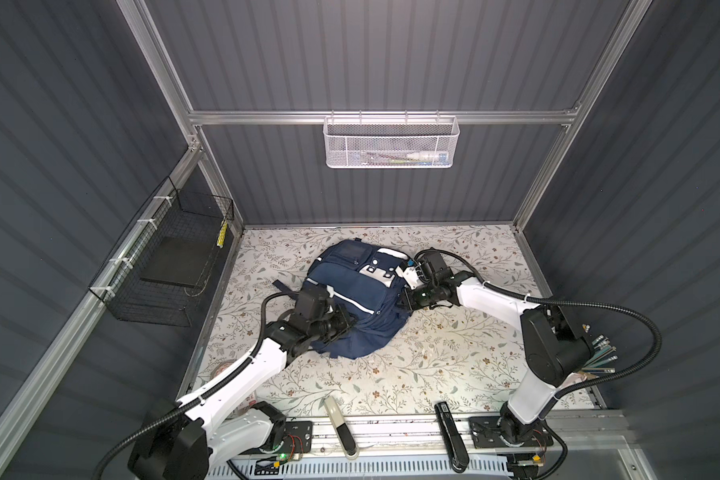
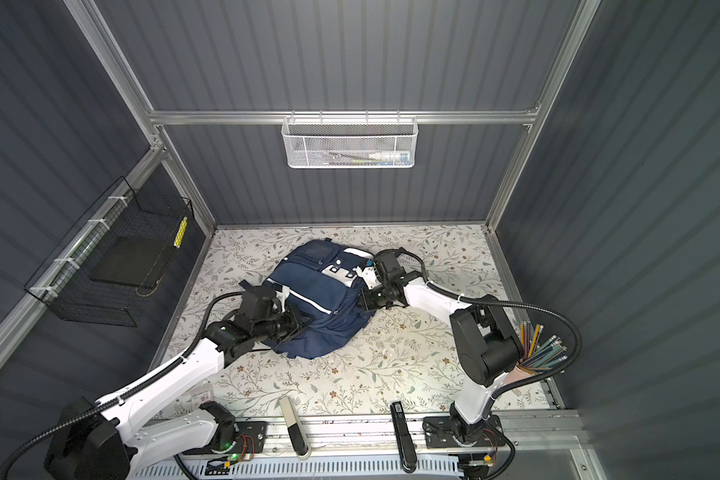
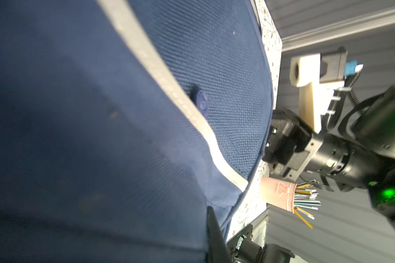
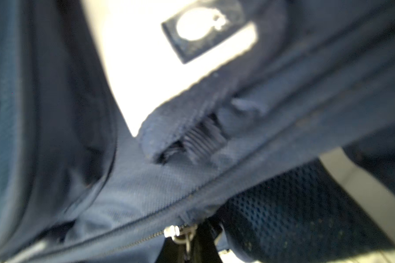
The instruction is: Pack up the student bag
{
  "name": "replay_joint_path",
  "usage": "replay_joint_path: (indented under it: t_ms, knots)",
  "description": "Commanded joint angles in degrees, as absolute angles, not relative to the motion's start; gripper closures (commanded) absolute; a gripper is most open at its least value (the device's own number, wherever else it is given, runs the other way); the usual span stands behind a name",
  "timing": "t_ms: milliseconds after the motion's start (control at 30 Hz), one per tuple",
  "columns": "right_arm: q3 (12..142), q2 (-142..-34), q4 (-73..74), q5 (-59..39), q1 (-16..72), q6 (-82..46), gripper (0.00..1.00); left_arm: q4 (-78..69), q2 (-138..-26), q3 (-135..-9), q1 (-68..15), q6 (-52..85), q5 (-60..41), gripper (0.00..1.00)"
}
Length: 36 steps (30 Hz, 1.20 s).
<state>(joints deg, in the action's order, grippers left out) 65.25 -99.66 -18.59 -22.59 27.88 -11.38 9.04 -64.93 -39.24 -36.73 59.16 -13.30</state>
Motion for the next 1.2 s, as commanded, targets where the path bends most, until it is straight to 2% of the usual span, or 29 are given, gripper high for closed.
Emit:
replay_joint_path:
  t_ms: [0,100,133,167,200,300,333,533,667,767,933,1033,1167]
  knots:
    - [65.3,-98.8,-16.8,-5.2,22.1,-12.6,0.96,11.4,-65.9,-38.6,-40.6,59.2,-15.8,1.0]
    - [64.8,-99.3,-16.9,-4.2,22.0,-12.5,0.93,13.1,-65.2,-37.9,-40.7,58.8,-13.6,1.0]
    - [64.7,-99.5,-17.1,-3.3,21.8,-12.7,0.93,13.4,-65.3,-38.0,-40.7,58.6,-13.7,0.94]
    - [64.6,-99.6,-17.0,-2.8,21.6,-12.9,0.91,12.6,-65.7,-37.8,-40.7,58.8,-14.5,0.82]
    - [64.7,-99.8,-17.2,-2.9,21.2,-12.8,0.86,10.5,-66.1,-37.3,-40.8,59.5,-15.9,0.76]
    - [65.1,-100.0,-16.9,-3.1,20.1,-13.3,0.62,3.8,-68.6,-38.0,-42.8,60.4,-18.5,0.7]
    - [65.7,-100.1,-16.9,-3.1,19.9,-13.3,0.59,4.0,-69.8,-39.5,-44.0,59.7,-18.4,0.68]
    - [68.4,-99.4,-18.1,-3.2,19.4,-13.0,0.55,5.1,-75.3,-44.4,-48.1,58.1,-17.1,0.63]
    - [61.4,-92.4,-13.4,-7.1,19.6,-12.2,0.47,9.2,-71.5,-46.1,-48.1,56.2,-14.3,0.51]
    - [56.0,-86.6,-9.9,-11.9,19.8,-9.4,0.42,21.2,-67.2,-51.3,-45.7,50.7,-9.5,0.43]
    - [50.6,-77.7,-8.2,-7.2,20.1,-9.1,0.39,34.0,-64.2,-57.1,-36.9,40.9,-5.9,0.27]
    - [46.3,-73.3,-3.9,-3.4,20.0,-9.2,0.33,39.7,-65.4,-60.0,-34.3,33.1,4.3,0.02]
    - [38.5,-70.1,7.2,7.3,16.5,-7.3,0.21,29.0,-65.6,-55.8,-34.2,23.0,24.9,0.0]
